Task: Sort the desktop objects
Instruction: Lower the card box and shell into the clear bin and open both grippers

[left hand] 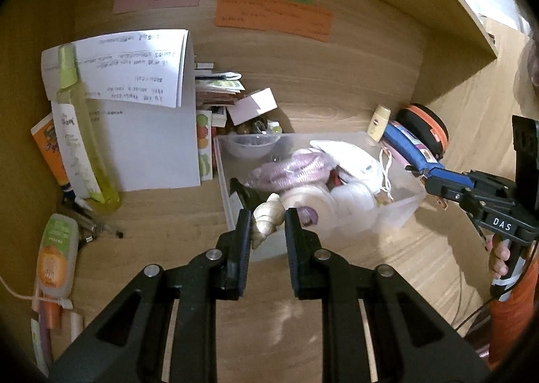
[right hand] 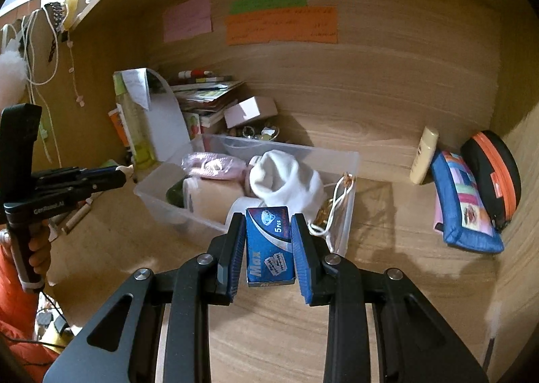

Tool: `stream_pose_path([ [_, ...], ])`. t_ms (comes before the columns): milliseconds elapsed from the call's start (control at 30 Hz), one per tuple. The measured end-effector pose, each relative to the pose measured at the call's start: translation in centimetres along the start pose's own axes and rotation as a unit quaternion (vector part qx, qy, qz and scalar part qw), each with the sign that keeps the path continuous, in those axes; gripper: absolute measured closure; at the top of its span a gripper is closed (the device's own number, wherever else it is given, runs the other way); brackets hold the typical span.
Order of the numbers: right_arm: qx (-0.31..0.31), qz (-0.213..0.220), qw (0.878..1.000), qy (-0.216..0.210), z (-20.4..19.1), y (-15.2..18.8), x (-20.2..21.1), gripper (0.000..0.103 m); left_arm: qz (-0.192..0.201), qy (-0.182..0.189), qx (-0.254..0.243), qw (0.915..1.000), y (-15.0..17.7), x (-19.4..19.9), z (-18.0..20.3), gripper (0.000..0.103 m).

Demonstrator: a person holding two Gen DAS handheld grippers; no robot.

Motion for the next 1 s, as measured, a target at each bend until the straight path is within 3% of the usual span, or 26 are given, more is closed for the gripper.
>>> stream_pose_path([
  [567,-0.014,-0.045,0.999,0.01,1.8,-1.0,-5.9,0.078,-0.054,0.012,0.006,0.9985,-0.2,-6.1,-1.1,0.084],
  [1000,-0.003,-0.048,0.999,0.025,1.8,-0.7,-6.6,0.075,-0.061,0.012,-0.008,0.9981,-0.6,-6.8,-0.4,0.083],
])
Point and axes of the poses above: each gripper's, at about its wrist camera, not at the fingertips, and x roughly against the way its jaws point, z to its right, y to its underside, the point moved 4 cm from there along -x, roughly the way its jaws point, and after that the axes turned 15 degrees about -x, right-handed, at the moved point
